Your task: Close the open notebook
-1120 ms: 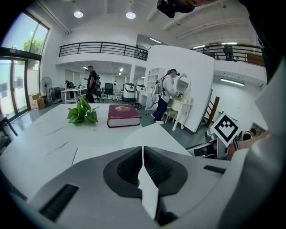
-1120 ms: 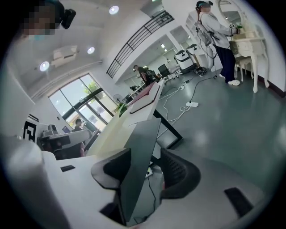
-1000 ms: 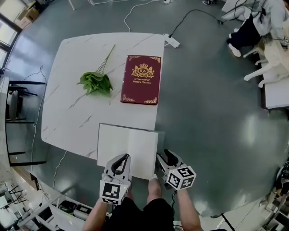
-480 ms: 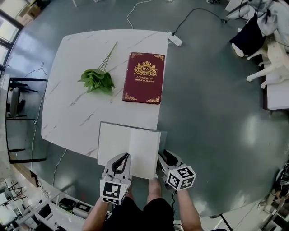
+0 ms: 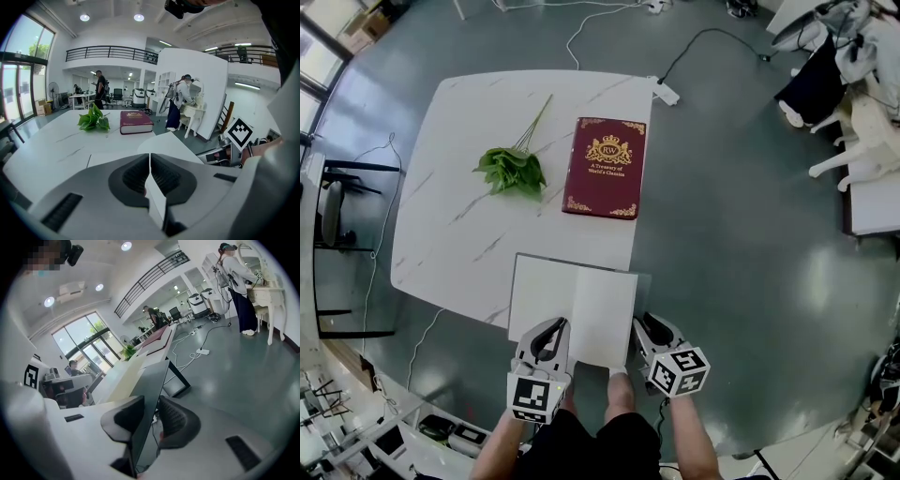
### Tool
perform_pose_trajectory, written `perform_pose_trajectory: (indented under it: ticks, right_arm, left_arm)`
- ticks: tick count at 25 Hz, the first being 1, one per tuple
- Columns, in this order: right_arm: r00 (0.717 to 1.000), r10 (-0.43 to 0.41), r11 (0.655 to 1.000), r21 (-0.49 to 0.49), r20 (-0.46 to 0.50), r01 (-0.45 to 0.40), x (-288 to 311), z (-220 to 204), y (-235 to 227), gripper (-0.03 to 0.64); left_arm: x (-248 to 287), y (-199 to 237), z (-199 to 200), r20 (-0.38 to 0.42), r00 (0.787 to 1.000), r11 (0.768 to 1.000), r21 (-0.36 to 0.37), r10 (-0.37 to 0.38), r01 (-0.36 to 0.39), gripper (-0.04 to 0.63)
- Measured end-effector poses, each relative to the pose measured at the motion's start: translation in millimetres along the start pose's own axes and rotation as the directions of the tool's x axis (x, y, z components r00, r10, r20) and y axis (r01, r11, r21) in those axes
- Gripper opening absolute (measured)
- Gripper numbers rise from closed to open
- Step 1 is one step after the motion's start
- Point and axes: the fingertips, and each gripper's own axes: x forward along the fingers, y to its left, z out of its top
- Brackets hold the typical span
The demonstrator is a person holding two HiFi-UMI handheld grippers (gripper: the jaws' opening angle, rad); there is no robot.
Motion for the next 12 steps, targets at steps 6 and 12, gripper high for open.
perform_pose_trajectory:
  ticks: [6, 12]
  right_arm:
    - [0.999, -0.004, 1.000, -0.006, 0.037, 0.004, -13, 14, 16, 0.089]
    - [0.997, -0.003, 1.000, -0.029, 0.071, 0.005, -24, 28, 40, 0.075]
  left_arm:
    - [-16, 4, 11, 0.029, 1.000, 1.000, 0.011, 0.003, -0.004, 0.029]
    - [-37, 8, 26, 0.065, 0.998, 1.000, 0.027, 0.004, -0.006, 0.029]
